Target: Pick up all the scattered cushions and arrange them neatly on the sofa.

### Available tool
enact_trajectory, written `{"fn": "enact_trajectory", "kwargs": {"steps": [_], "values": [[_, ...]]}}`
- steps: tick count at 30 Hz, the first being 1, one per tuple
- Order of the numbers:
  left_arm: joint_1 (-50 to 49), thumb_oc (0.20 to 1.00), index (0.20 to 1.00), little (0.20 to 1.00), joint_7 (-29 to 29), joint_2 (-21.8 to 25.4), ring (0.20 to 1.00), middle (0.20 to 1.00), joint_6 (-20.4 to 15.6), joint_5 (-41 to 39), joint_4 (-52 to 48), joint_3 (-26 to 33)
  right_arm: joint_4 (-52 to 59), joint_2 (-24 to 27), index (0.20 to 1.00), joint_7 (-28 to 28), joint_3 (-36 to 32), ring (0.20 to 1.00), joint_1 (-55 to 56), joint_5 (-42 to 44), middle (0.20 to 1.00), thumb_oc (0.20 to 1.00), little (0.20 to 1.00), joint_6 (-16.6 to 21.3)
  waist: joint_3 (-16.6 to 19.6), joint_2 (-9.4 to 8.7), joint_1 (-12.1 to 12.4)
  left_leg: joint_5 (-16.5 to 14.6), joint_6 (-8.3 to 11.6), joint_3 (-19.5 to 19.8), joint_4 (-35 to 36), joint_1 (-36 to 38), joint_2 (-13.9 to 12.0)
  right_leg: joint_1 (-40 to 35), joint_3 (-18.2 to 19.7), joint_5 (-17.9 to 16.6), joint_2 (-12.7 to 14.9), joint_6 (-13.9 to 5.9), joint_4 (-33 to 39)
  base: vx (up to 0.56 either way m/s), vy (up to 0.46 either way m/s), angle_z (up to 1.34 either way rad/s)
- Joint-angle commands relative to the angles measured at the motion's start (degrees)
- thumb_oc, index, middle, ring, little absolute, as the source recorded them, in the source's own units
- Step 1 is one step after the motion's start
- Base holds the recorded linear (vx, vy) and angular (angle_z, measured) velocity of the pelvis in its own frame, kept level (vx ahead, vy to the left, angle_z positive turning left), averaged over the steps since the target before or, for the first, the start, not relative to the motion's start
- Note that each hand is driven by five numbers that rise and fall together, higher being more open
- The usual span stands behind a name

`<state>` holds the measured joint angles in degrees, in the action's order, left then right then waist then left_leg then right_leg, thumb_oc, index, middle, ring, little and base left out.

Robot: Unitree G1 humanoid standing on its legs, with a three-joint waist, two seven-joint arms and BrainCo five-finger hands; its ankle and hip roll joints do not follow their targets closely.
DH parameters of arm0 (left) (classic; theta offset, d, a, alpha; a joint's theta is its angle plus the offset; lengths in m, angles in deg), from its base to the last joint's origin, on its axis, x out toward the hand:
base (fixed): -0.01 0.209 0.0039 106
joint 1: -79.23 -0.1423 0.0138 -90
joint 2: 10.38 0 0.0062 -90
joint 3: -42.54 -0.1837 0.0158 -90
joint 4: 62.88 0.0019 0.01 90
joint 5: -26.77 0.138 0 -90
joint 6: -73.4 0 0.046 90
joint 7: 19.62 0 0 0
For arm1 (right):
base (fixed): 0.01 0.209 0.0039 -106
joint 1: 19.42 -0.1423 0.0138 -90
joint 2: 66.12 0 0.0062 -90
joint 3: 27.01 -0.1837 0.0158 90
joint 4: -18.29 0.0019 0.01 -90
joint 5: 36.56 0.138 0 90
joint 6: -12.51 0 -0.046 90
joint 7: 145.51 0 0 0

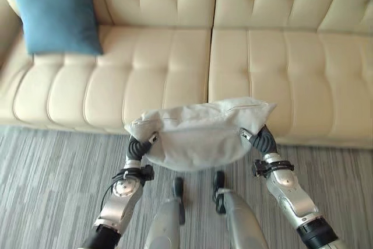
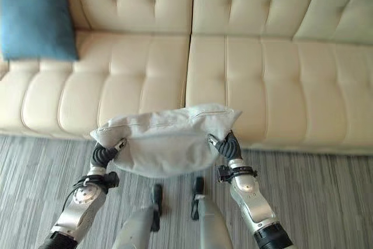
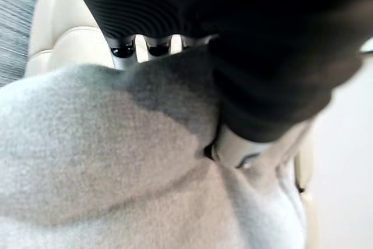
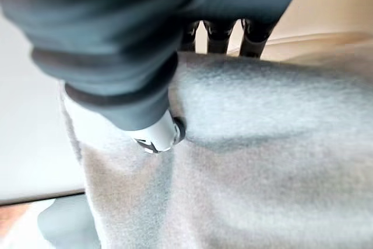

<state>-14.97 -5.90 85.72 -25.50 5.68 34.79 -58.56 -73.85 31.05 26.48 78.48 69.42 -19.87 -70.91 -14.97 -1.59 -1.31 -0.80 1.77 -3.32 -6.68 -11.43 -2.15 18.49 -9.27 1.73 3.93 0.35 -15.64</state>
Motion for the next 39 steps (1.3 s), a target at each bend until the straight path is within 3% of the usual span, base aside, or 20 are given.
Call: {"fn": "enact_trajectory", "kwargs": {"steps": [1, 7, 10, 13, 16, 19, 21, 26, 29, 31, 35, 39], "values": [[2.0, 0.2, 0.2, 0.2, -4.0, 0.2, 0.2, 0.2, -3.7, 1.1, -3.6, 1.2, 5.9, -0.1, 0.2, 5.5, -1.6, 0.2, -0.6, -1.1, 0.2, 0.2, 0.2, 4.8, 5.1, -0.27, -1.0, -1.7, 1.49, 0.1, 1.1, 2.6, -0.2, -7.8, 1.4, 2.0, 0.0, -5.07, 7.3, 0.19, -0.073, 0.03], [-0.2, 0.2, 0.2, 0.2, -4.7, -0.4, 0.2, 0.2, -2.7, 0.6, -3.6, 1.4, 5.3, -0.4, 0.2, 6.4, -3.1, 0.2, 3.4, -0.6, 0.2, 0.2, 0.2, 4.1, 7.2, -0.51, -1.2, -1.7, 2.23, -0.6, 2.4, 7.3, -1.3, -12.9, 1.4, 3.2, -1.2, -4.62, 9.1, 0.14, -0.091, -0.03], [0.6, 0.2, 0.2, 0.2, -4.9, 0.1, 0.2, 0.2, -2.6, 1.0, -3.8, 0.5, 5.9, 0.0, 0.2, 5.8, -4.3, 0.2, 4.3, 0.3, 0.2, 0.2, 0.2, 4.4, 6.6, -1.08, -1.5, 0.0, 3.51, -0.2, -2.9, 4.5, -3.0, -13.7, 0.8, 4.5, -2.1, -3.08, 8.8, 0.04, -0.176, 0.09], [0.0, 0.2, 0.2, 0.2, -5.3, 0.2, 0.2, 0.2, -2.4, 1.5, -4.2, 0.6, 6.8, 0.7, 0.2, 5.5, -5.0, 0.2, 4.8, 0.8, 0.2, 0.2, 0.2, 4.4, 6.6, -1.42, -1.5, 0.5, 3.01, -0.2, -7.7, 2.7, -3.4, -14.4, 0.7, 4.8, -2.3, -2.34, 9.0, 0.08, -0.123, 0.31], [-1.3, 0.2, 0.2, 0.2, -6.4, -0.1, 0.2, 0.2, -1.7, 1.6, -4.5, 0.8, 7.3, 1.0, 0.2, 5.5, -5.6, 0.2, 5.2, 0.3, 0.2, 0.2, 0.2, 4.0, 6.9, -1.54, -1.2, -1.4, 1.63, -1.2, -6.8, 0.6, -1.9, -15.2, 0.9, 5.0, -1.9, -2.61, 10.4, 0.16, -0.047, 0.1], [-2.1, 0.2, 0.2, 0.2, -6.8, -0.2, 0.2, 0.2, -1.1, 2.0, -4.3, 1.7, 6.8, 0.5, 0.2, 5.0, -5.8, 0.2, 5.1, 0.4, 0.2, 0.2, 0.2, 3.5, 7.5, -1.13, 0.1, 1.1, 1.35, -3.5, -1.9, -3.9, 1.5, -16.7, 2.3, 5.6, -3.1, -3.13, 11.7, 0.17, 0.031, 0.08], [-3.2, 0.2, 0.2, 0.2, -6.8, -0.3, 0.2, 0.2, -0.9, 2.4, -4.7, 2.5, 6.5, -0.4, 0.2, 4.5, -6.0, 0.2, 5.3, 0.2, 0.2, 0.2, 0.2, 3.3, 7.6, -0.7, 1.7, 4.8, 1.6, -5.5, 0.8, -6.9, 3.3, -19.7, 4.2, 6.5, -4.9, -3.1, 12.5, 0.29, 0.051, -0.2], [-4.9, 0.2, 0.2, 0.2, -7.2, -0.4, 0.2, 0.2, -1.0, 2.6, -5.0, 3.6, 6.3, -1.1, 0.2, 5.0, -5.9, 0.2, 5.3, -0.2, 0.2, 0.2, 0.2, 3.0, 8.4, -0.35, 4.0, 7.1, 1.01, -6.4, 4.3, -8.0, 3.9, -24.3, 7.8, 8.2, -6.4, -3.31, 12.9, 0.28, 0.08, -0.54], [-6.3, 0.2, 0.2, 0.2, -7.6, -0.1, 0.2, 0.2, -1.0, 2.6, -5.7, 4.2, 6.6, -2.0, 0.2, 5.9, -5.4, 0.2, 5.7, -0.6, 0.2, 0.2, 0.2, 2.9, 9.1, -1.05, 4.4, 6.8, -0.65, -5.9, 4.4, -6.0, 3.8, -25.3, 8.7, 9.5, -5.1, -4.22, 11.1, 0.32, 0.187, -0.54], [-6.2, 0.2, 0.2, 0.2, -7.2, 0.6, 0.2, 0.2, -0.9, 2.5, -5.8, 4.6, 6.3, -2.9, 0.2, 6.4, -4.7, 0.2, 5.0, -1.4, 0.2, 0.2, 0.2, 2.8, 8.8, -2.06, 5.4, 4.4, -1.94, -6.9, 2.4, -4.8, 3.9, -23.1, 8.3, 8.1, -2.0, -6.85, 4.7, 0.2, 0.162, -0.88], [-5.2, 0.2, 0.2, 0.2, -6.6, 2.0, 0.2, 0.2, -1.2, 2.9, -5.9, 5.2, 6.4, -3.3, 0.2, 6.7, -4.0, 0.2, 3.6, -1.2, 0.2, 0.2, 0.2, 3.2, 8.3, -1.51, 5.3, 2.4, -3.29, -7.3, 1.5, -3.7, 3.1, -18.8, 8.6, 5.0, -0.4, -8.37, -3.6, 0.1, 0.078, -0.43], [-4.3, 0.2, 0.2, 0.2, -6.6, 2.2, 0.2, 0.2, -1.5, 3.5, -5.5, 5.2, 6.7, -3.5, 0.2, 7.2, -3.6, 0.2, 2.2, -1.6, 0.2, 0.2, 0.2, 3.0, 8.2, -0.07, 4.5, 0.7, -3.42, -6.3, 3.5, 0.4, 3.1, -13.7, 5.5, 4.7, 1.3, -7.44, -1.1, 0.12, 0.036, -0.27]]}}
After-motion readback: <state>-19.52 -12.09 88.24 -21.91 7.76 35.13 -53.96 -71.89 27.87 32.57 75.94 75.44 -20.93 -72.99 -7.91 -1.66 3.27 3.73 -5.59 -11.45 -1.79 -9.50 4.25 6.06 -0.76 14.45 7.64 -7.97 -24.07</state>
